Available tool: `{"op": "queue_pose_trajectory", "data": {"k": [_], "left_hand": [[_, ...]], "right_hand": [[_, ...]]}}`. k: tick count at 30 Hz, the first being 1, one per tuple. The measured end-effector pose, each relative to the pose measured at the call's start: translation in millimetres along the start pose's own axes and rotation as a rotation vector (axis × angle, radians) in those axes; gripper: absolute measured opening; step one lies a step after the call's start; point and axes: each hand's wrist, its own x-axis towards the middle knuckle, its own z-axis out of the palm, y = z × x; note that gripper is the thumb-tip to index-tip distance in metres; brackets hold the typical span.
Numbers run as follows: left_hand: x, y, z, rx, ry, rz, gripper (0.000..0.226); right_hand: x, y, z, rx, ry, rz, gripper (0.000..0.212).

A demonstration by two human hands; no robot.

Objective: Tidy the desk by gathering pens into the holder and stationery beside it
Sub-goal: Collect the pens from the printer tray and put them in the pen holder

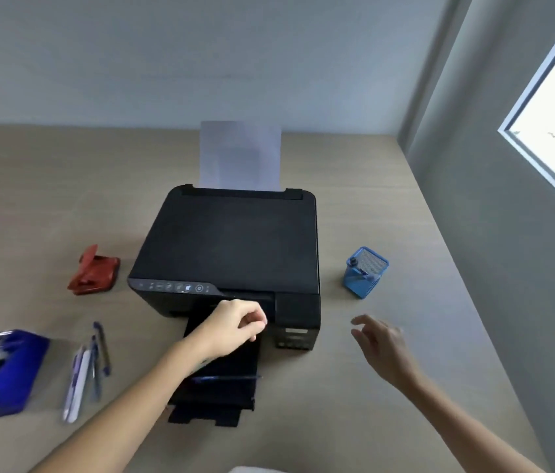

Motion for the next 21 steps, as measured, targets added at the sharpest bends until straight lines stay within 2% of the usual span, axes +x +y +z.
{"op": "queue_pose_trajectory", "data": {"k": [4, 7, 11, 14, 18, 21], "left_hand": [[-17.8, -96.6, -6.7, 0.158, 0.049, -0.153, 0.018], [-13.6, -142.3, -3.1, 0.198, 0.083, -0.207, 0.008], [-4.7, -165.5, 6.0, 0.205, -0.008, -0.161, 0.024], [-0.6, -168.2, 8.9, 0.243, -0.058, -0.114, 0.029], [-7.7, -169.0, 5.8, 0.497, -0.083, 0.056, 0.031], [-15.7, -172.2, 8.1, 0.622, -0.099, 0.100, 0.031]], "right_hand": [[-27.3, -45.0, 55.0, 0.028, -0.175, -0.084, 0.010], [-35.4, -81.2, 89.2, 0.005, -0.237, -0.131, 0.016], [-36.9, -120.7, 124.7, -0.056, -0.284, -0.146, 0.010], [-36.5, -137.7, 140.6, -0.116, -0.312, -0.085, 0.020], [-38.8, -151.3, 152.2, -0.233, -0.362, 0.017, 0.024], [-42.4, -152.7, 156.5, -0.283, -0.384, 0.074, 0.017]]}}
